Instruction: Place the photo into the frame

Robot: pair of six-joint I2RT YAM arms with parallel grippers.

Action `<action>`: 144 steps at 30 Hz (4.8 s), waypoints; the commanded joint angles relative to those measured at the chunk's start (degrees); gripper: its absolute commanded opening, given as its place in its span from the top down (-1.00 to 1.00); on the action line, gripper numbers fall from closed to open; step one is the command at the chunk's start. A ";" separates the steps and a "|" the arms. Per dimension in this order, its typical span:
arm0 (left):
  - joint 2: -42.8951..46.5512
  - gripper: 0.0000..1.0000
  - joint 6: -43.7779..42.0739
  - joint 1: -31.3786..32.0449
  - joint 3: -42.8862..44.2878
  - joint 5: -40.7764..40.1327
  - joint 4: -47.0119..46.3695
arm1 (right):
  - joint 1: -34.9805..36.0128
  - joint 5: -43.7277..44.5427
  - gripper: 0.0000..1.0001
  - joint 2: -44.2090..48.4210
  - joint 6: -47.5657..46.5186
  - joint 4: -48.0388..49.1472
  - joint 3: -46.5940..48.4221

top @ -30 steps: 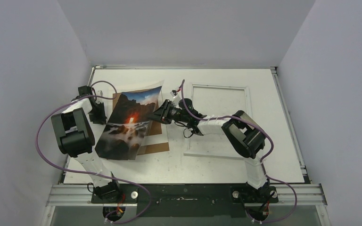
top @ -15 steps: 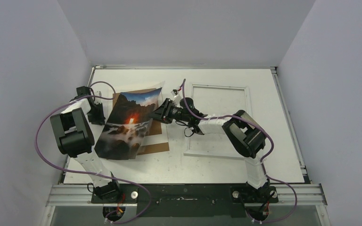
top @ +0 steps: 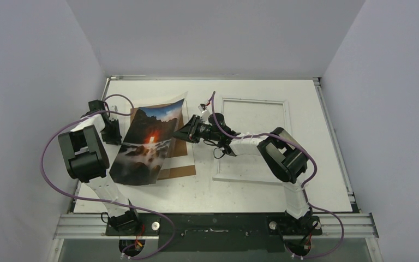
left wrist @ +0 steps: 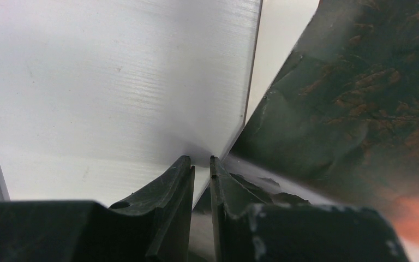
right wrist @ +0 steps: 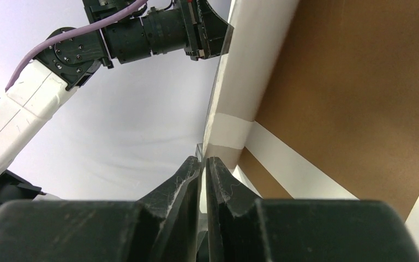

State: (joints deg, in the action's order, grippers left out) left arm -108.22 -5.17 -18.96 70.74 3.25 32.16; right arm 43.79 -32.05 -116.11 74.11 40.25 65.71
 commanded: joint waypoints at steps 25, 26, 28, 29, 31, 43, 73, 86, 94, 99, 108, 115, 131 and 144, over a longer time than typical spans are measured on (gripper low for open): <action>1.25 0.67 -0.55 -0.38 0.17 0.99 1.33 | -7.31 1.90 0.78 20.46 -26.76 -46.86 16.55; 1.40 0.67 -0.55 -0.35 0.33 1.29 1.61 | -8.02 2.02 0.78 21.34 -28.47 -49.91 17.56; 1.76 0.67 -0.45 -0.37 1.05 2.21 2.47 | -9.87 1.99 0.79 23.85 -30.89 -54.30 18.46; 1.97 0.67 -0.32 -0.35 1.54 2.59 2.93 | -10.79 1.76 0.80 24.84 -31.89 -56.17 18.82; 2.49 0.63 -0.07 -0.37 2.82 3.78 4.51 | -12.39 1.62 0.84 26.66 -33.85 -60.35 19.72; 9.39 -0.37 3.20 6.55 13.37 13.47 16.05 | -19.59 0.21 0.88 33.97 -37.04 -67.40 22.02; -15.46 -0.98 17.93 46.91 35.28 15.08 6.99 | -34.86 24.61 0.89 44.62 -46.73 -92.40 39.47; -20.90 -0.63 18.37 51.91 34.41 9.84 3.88 | -35.26 22.44 0.89 44.45 -46.89 -92.24 37.99; -18.62 -0.24 16.79 51.85 27.95 5.62 0.50 | -35.27 19.97 0.89 43.96 -46.64 -91.41 38.01; -16.94 -0.09 16.18 51.83 24.86 3.78 -0.85 | -35.34 18.74 0.89 43.93 -46.26 -90.98 37.49; -12.96 0.15 15.49 50.42 19.71 2.07 -1.91 | -35.42 16.10 0.89 44.17 -45.26 -89.01 35.29; -9.96 0.21 14.00 48.42 17.28 1.98 -2.46 | -35.30 13.48 0.89 44.41 -43.43 -86.20 32.48; 2.25 -0.70 19.01 37.42 21.78 21.08 2.01 | -24.06 15.81 0.89 36.76 -39.14 -78.81 33.79; 6.61 -0.61 22.73 26.79 10.60 19.09 -1.10 | -22.79 8.68 0.89 38.71 -36.84 -60.77 23.12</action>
State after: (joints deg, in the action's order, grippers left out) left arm -104.55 16.97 7.29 84.47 22.68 33.01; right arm 26.04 -19.64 -85.65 34.81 -33.26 99.07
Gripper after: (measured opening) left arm 0.807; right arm 0.059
